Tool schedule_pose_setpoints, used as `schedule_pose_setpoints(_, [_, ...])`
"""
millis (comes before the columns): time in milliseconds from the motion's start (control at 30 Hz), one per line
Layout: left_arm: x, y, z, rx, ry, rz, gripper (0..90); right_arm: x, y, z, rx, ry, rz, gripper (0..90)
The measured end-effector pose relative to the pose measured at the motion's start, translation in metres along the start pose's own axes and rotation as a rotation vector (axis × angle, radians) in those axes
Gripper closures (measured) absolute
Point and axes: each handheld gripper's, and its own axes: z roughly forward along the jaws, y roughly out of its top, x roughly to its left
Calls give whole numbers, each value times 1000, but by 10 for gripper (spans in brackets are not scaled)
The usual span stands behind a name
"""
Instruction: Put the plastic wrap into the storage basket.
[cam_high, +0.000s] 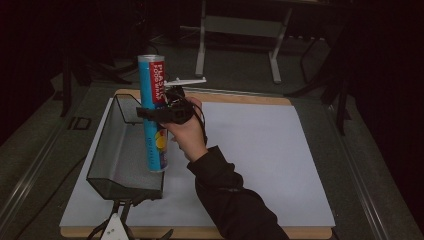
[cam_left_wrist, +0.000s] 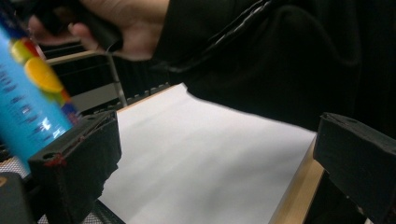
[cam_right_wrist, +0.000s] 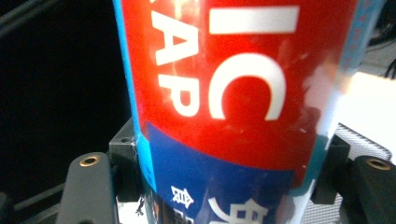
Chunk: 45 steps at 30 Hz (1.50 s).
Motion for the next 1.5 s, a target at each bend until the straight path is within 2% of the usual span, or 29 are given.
schedule_pose_setpoints(33, [0, 0, 0, 0, -3, 1, 15, -5, -4, 5, -10, 16, 50, 317])
schedule_pose_setpoints(133, [0, 0, 1, 5, -5, 4, 15, -12, -11, 13, -7, 38, 115, 317])
schedule_pose_setpoints(267, [-1, 0, 0, 5, -4, 7, 15, -17, -23, 25, 11, -6, 122, 317])
schedule_pose_setpoints(333, [-1, 0, 0, 5, -2, 8, 15, -18, -25, 28, 22, -10, 130, 317])
schedule_pose_setpoints(367, [-1, 0, 0, 5, -3, 8, 15, -22, -30, 33, 37, -6, 158, 317])
schedule_pose_setpoints(500, [0, 0, 1, 8, -4, 8, 15, -26, -36, 40, 60, -13, 189, 317])
schedule_pose_setpoints(633, [-1, 0, 0, 8, -8, 9, 15, -29, -48, 48, 85, -29, 248, 317])
schedule_pose_setpoints(767, [-1, 0, 0, 7, -7, 8, 15, -31, -53, 52, 110, -52, 261, 317])
schedule_pose_setpoints(867, [-1, 0, 1, 9, -8, 8, 15, -31, -56, 56, 161, -74, 267, 316])
schedule_pose_setpoints(1100, [-1, 0, 1, 10, -10, 10, 15, -32, -62, 68, 225, -130, 290, 316])
schedule_pose_setpoints(1167, [-1, -1, 1, 12, -10, 9, 15, -32, -62, 69, 215, -148, 305, 316])
schedule_pose_setpoints(1433, [-1, -1, 1, 24, -12, 19, 15, -29, -70, 80, 156, -207, 309, 314])
schedule_pose_setpoints(1500, [-2, -1, 2, 26, -14, 21, 15, -30, -70, 82, 155, -218, 312, 314])
